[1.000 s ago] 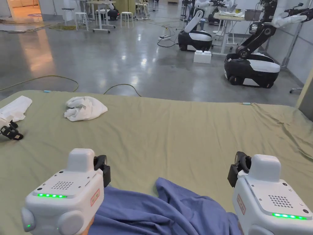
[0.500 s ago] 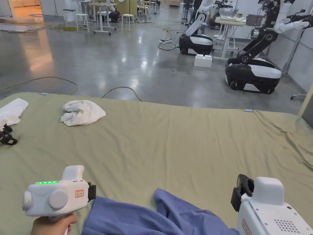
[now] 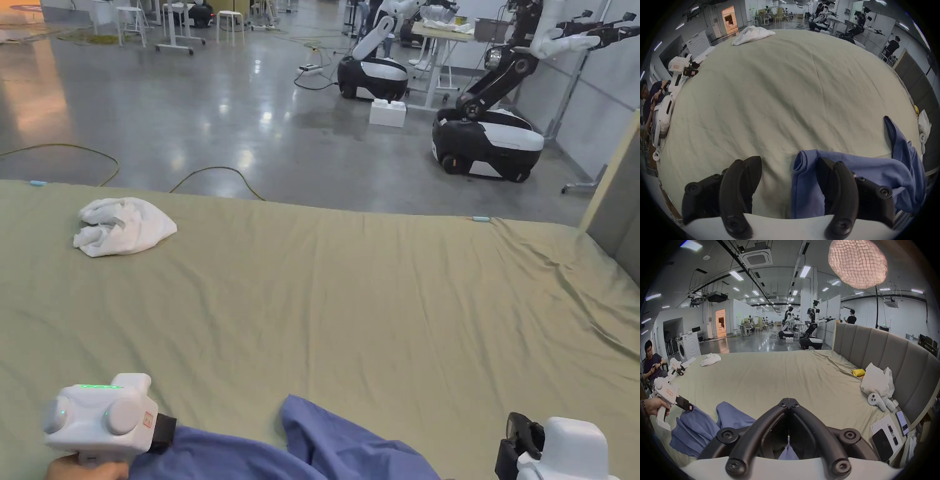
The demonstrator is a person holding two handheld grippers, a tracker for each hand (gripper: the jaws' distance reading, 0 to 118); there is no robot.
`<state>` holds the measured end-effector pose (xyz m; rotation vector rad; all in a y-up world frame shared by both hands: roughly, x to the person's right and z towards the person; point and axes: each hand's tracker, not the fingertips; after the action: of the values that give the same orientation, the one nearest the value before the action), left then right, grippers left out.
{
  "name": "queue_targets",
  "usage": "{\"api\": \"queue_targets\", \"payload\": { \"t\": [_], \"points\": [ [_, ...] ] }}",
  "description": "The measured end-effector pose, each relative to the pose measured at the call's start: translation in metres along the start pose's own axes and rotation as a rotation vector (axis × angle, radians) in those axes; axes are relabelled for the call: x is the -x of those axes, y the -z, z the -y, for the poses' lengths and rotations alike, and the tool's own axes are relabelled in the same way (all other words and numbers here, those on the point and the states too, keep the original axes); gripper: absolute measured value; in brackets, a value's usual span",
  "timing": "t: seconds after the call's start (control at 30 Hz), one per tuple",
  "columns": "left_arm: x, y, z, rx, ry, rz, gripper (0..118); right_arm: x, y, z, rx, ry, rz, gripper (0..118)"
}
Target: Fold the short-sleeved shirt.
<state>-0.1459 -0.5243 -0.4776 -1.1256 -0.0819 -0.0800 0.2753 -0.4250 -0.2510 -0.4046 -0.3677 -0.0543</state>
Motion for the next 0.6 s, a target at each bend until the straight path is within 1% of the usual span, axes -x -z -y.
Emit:
{"api": "queue_targets", "payload": {
  "t": [0.07,0.1,0.2,0.27,0.3,0.37,0.43,0.47,0.53,0.6],
  "points": [
    [-0.015,-0.006,0.005,-0.017,0.055,-0.013,53,-0.002,0.002,0.003,0.011,0.009,0.004,0],
    [-0.019,-0.015,0.006,-0.022,0.077,-0.006,40,-0.002,0.003,0.003,0.016,0.014,0.005,0],
    [-0.032,-0.024,0.015,-0.027,0.102,0.002,22,-0.002,0.005,0.007,0.028,0.024,0.002,0],
    [-0.033,-0.029,0.021,-0.028,0.101,0.015,14,-0.001,0.005,0.009,0.035,0.023,-0.002,0],
    [-0.031,-0.033,0.023,-0.023,0.082,0.074,8,-0.001,0.005,0.009,0.039,0.023,-0.004,0],
    [-0.029,-0.047,0.029,-0.038,0.056,0.099,6,-0.003,0.005,0.010,0.048,0.026,-0.004,0],
    [-0.028,-0.064,0.035,-0.063,0.021,0.191,6,-0.006,0.007,0.010,0.063,0.024,0.005,0],
    [-0.029,-0.075,0.038,-0.084,0.008,0.204,6,-0.008,0.010,0.009,0.083,0.020,0.009,0],
    [-0.031,-0.103,0.046,-0.160,-0.004,0.214,6,-0.014,0.018,0.008,0.180,0.006,0.009,0],
    [-0.032,-0.122,0.052,-0.188,-0.022,0.247,6,-0.018,0.027,0.010,0.243,-0.004,0.018,2]
  ]
}}
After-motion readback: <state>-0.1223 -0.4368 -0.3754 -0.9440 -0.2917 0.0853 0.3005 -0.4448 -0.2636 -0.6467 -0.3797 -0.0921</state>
